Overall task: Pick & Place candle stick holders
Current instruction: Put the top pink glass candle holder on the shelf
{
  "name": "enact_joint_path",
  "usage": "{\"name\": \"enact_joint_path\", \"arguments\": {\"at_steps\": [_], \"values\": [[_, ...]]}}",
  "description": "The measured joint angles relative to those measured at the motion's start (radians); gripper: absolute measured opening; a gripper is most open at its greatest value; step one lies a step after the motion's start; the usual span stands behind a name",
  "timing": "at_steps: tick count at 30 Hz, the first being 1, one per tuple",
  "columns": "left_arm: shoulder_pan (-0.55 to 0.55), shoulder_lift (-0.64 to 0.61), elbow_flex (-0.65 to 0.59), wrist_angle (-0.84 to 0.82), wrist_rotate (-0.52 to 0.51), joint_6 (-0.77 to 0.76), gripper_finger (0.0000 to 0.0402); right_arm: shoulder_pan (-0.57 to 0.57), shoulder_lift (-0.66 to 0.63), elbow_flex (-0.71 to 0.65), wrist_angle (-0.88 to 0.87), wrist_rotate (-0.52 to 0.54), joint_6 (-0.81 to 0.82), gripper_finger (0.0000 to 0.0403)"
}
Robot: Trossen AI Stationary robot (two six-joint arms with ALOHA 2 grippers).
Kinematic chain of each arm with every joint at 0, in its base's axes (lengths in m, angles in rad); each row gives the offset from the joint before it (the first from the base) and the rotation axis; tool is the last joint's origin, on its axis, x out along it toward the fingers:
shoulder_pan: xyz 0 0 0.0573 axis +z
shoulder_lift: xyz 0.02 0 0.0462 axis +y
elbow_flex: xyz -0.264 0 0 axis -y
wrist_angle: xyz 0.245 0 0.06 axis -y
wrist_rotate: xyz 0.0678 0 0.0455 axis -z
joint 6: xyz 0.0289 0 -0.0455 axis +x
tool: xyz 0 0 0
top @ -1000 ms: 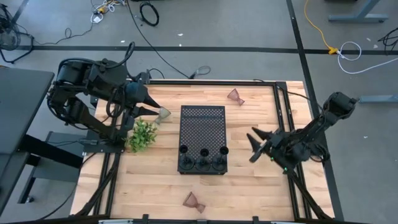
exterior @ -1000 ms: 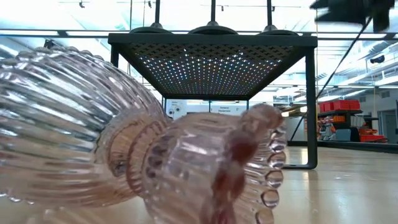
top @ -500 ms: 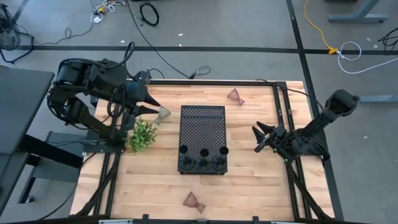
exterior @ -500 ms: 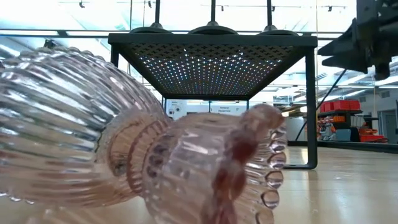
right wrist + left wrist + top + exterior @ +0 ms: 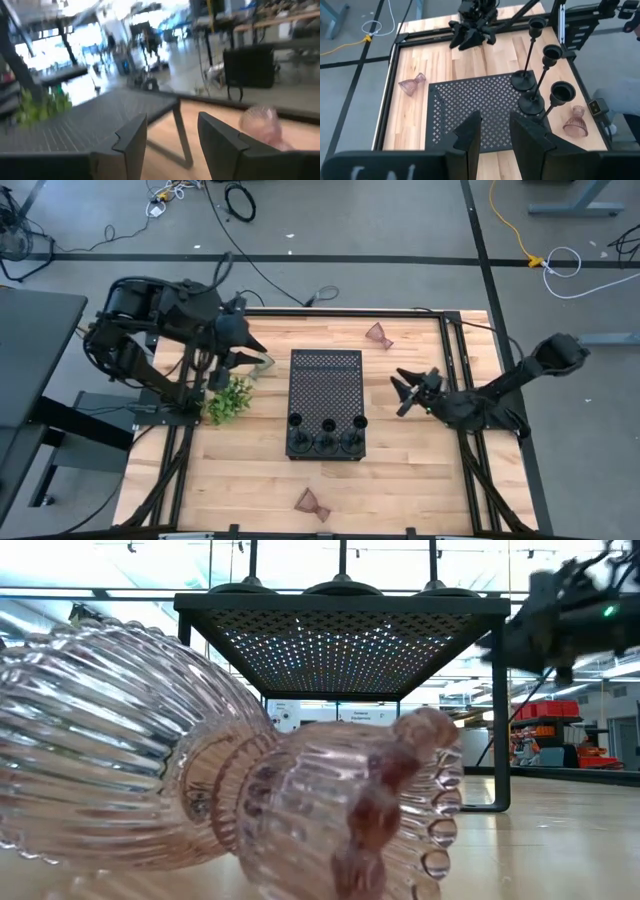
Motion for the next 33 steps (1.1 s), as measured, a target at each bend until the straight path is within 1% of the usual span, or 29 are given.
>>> {"name": "enact_joint_path", "arguments": {"at_steps": [4, 5, 7, 9, 11, 14, 17, 19, 22, 24, 33], "values": [[0.000, 0.017, -0.001, -0.024, 0.000, 0.003, 0.0107, -0.148, 0.001, 0.044, -0.273, -0.183, 0.167, 0.0174], [0.000, 0.017, -0.001, -0.025, 0.000, 0.003, 0.0107, -0.182, 0.001, 0.066, -0.326, -0.237, 0.187, 0.0174], [0.000, 0.016, 0.002, -0.025, -0.001, 0.003, 0.0107, -0.243, -0.002, 0.115, -0.428, -0.312, 0.179, 0.0174], [0.000, 0.017, 0.001, -0.025, -0.010, 0.003, 0.0107, -0.297, -0.003, 0.185, -0.540, -0.357, 0.151, 0.0174], [0.000, 0.017, 0.000, -0.025, -0.018, 0.003, 0.0107, -0.356, -0.003, 0.261, -0.711, -0.390, 0.143, 0.0174], [0.000, 0.015, 0.000, -0.026, -0.020, 0.003, 0.0107, -0.456, -0.003, 0.381, -1.018, -0.461, 0.206, 0.0174], [0.000, 0.015, 0.000, -0.026, -0.019, 0.007, 0.0107, -0.551, -0.003, 0.470, -1.217, -0.552, 0.235, 0.0174], [0.000, 0.015, 0.000, -0.026, -0.019, 0.018, 0.0107, -0.596, -0.003, 0.495, -1.255, -0.595, 0.226, 0.0174], [0.000, 0.015, 0.001, -0.027, -0.019, 0.018, 0.0107, -0.663, -0.003, 0.499, -1.241, -0.670, 0.168, 0.0174], [0.000, 0.015, 0.001, -0.026, -0.019, 0.022, 0.0107, -0.714, -0.001, 0.499, -1.242, -0.720, 0.164, 0.0174], [0.000, 0.015, 0.001, -0.026, -0.019, 0.026, 0.0107, -0.906, 0.060, 0.499, -1.253, -0.850, 0.121, 0.0174]]}}
